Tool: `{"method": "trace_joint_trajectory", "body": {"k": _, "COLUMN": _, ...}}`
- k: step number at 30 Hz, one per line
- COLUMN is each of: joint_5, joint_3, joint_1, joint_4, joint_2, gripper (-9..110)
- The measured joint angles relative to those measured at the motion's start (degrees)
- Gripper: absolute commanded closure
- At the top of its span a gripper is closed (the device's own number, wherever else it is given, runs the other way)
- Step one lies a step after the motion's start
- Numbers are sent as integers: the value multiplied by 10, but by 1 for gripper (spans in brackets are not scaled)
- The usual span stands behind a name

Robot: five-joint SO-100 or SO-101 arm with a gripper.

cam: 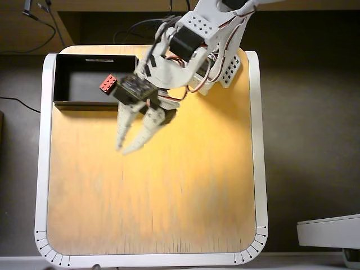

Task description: Grasp a lego block and put it in the bin.

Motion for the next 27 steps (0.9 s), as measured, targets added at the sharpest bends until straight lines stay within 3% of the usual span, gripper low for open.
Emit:
{"method": "trace_joint_trajectory", "body": {"k": 13, "joint_5": 10, "joint_3": 273, "joint_1": -234, "joint_4": -74, "joint_2": 176, "gripper": 101}}
{"method": "trace_joint_trajectory", "body": {"k": 27, "joint_5": 38, "joint_3": 543, "joint_1": -318, "joint_4": -107, "joint_2": 352, "gripper": 101}}
